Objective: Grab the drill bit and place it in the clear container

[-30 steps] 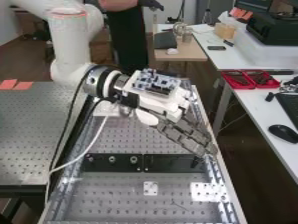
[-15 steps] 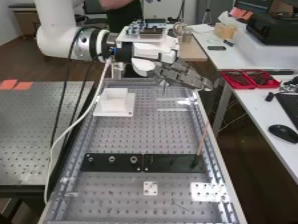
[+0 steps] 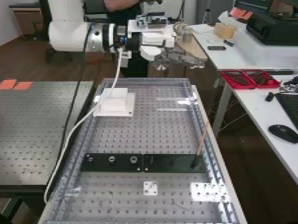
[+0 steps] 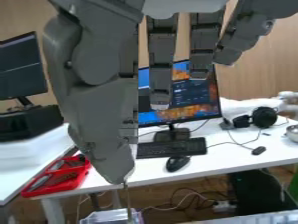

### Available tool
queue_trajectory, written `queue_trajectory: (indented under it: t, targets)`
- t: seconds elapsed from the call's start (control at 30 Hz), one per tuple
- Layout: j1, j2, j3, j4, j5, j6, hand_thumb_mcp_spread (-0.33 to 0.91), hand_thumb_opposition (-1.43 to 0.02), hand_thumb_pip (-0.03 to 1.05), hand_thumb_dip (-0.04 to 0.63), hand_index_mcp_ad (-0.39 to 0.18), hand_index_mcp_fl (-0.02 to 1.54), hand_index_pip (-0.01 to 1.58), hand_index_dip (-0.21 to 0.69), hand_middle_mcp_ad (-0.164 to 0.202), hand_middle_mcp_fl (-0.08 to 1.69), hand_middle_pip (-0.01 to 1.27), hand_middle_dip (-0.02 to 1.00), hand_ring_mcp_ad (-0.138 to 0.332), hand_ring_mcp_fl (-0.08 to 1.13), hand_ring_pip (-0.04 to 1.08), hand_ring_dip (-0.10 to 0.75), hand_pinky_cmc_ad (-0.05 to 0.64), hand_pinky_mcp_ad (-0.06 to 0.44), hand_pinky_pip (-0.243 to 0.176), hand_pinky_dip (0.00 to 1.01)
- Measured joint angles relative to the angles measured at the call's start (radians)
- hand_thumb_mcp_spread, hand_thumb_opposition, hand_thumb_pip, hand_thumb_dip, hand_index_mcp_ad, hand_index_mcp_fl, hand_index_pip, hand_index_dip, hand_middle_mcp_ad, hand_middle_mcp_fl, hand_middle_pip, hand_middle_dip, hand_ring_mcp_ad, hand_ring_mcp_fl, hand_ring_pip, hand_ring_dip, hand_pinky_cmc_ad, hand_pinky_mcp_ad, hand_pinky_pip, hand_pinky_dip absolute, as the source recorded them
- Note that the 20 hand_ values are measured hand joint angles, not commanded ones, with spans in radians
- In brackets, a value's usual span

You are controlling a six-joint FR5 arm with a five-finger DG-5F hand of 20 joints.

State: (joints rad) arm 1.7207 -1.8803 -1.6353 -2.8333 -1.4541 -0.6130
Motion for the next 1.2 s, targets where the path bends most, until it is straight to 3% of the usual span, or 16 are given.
queue_trajectory:
  t: [0.77,1.2]
  targets:
    - [0.049,-0.248,0.165,-0.135,0.007,0.086,0.66,-1.04,0.42,0.284,-0.082,1.19,0.47,0.478,0.066,0.53,0.12,0.27,0.194,0.21,0.1,0.061,0.333,0.162,-0.08,0.14]
    - [0.064,-0.288,0.182,-0.154,0.006,0.092,0.66,-1.04,0.42,0.284,-0.086,1.19,0.49,0.471,0.077,0.49,0.12,0.29,0.197,0.21,0.1,0.065,0.333,0.164,-0.08,0.14]
